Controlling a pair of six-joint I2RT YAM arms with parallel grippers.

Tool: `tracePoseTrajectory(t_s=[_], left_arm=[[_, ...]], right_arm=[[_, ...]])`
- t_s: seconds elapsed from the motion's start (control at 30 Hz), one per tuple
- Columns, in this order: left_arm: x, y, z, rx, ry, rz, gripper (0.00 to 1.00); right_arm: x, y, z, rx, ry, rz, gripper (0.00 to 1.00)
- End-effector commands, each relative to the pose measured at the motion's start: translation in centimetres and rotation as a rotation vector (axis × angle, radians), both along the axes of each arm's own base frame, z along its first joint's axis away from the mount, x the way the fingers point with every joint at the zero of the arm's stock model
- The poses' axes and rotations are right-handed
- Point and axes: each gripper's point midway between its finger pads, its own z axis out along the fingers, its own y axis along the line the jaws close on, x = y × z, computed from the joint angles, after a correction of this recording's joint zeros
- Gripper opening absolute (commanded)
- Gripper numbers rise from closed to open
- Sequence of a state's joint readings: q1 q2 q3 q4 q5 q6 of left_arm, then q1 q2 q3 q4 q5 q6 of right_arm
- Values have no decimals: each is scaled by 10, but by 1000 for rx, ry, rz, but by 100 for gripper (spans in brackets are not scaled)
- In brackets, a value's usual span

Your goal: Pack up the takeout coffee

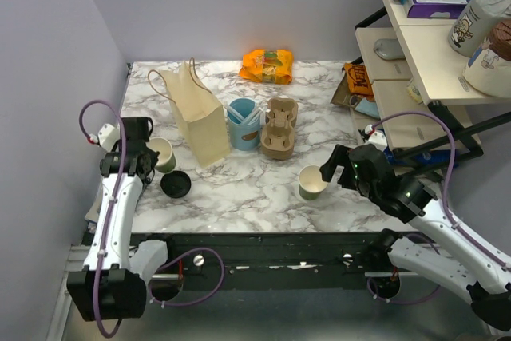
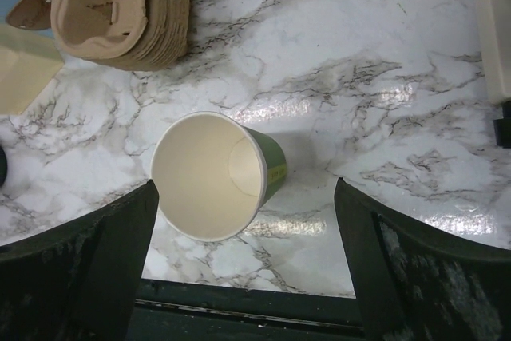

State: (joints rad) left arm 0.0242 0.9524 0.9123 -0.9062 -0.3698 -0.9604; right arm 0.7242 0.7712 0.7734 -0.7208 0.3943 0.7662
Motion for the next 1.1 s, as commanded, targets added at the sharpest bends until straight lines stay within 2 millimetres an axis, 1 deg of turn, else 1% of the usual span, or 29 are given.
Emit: tracePoseTrajectory(t_s=[0.0,0.03,0.07,0.1,0.13,0.17,0.2,0.23,0.3,0.33,0.4,0.43,0.53,0.6,0.63,0.67,0.7,0.73,0.8,0.83,0.9,0.93,0.97,1.0,1.03,1.07], left_arm=[[52,16,22,-38,-134,48,0],[59,27,12,-13,-104,92,0],[65,32,15,-6,-104,108,0],[68,39,12,-2,-83,124,0],[73,42,1,-4,-41,127,0],[80,45,3,2,-43,125,0],[84,47,0,4,-35,124,1],[93,49,-5,11,-29,115,6],[104,43,-9,-20,-18,67,9],[107,43,-19,-31,14,67,11],[109,41,-25,-44,34,57,11],[109,41,-31,-44,54,61,11],[106,45,-38,-30,79,68,12],[104,47,-39,-14,92,65,21],[103,47,-39,-12,95,60,38],[103,46,-37,-11,94,54,46],[103,46,-36,-7,94,39,51],[101,47,-33,-3,89,41,61],[94,47,-30,3,94,51,70],[87,46,-24,1,90,62,79],[74,45,-22,-4,90,79,91],[66,42,-11,-12,54,81,96],[62,34,-8,-44,33,60,99],[53,29,-11,-56,30,53,99],[43,26,-1,-60,-9,54,99],[36,24,-2,-78,-22,82,99]], right_arm=[[3,-7,6,-29,-38,0,100],[3,-6,6,-29,-41,3,100],[3,-6,6,-35,-44,14,100],[4,-7,3,-44,-39,14,100],[4,-8,2,-55,-40,11,100],[5,-12,0,-71,-43,-2,100],[5,-13,-3,-79,-39,-5,100],[5,-14,-4,-83,-39,-9,100],[7,-13,-3,-88,-43,-8,100],[7,-13,-4,-95,-43,-5,100],[9,-15,-4,-105,-45,-17,100],[9,-16,-5,-108,-44,-19,100],[10,-17,-5,-116,-45,-24,100],[11,-18,-9,-130,-39,-31,100],[11,-19,-10,-134,-38,-34,100],[12,-18,-10,-134,-35,-33,100],[11,-18,-11,-133,-31,-32,100],[11,-17,-11,-133,-29,-29,100],[11,-15,-12,-128,-23,-21,100],[11,-14,-12,-127,-22,-17,100],[11,-12,-13,-126,-16,-4,100],[11,-11,-13,-128,-14,2,100],[11,-10,-12,-128,-15,5,100],[11,-10,-12,-134,-16,13,100],[11,-9,-12,-135,-17,19,100],[12,-9,-13,-141,-19,24,100]])
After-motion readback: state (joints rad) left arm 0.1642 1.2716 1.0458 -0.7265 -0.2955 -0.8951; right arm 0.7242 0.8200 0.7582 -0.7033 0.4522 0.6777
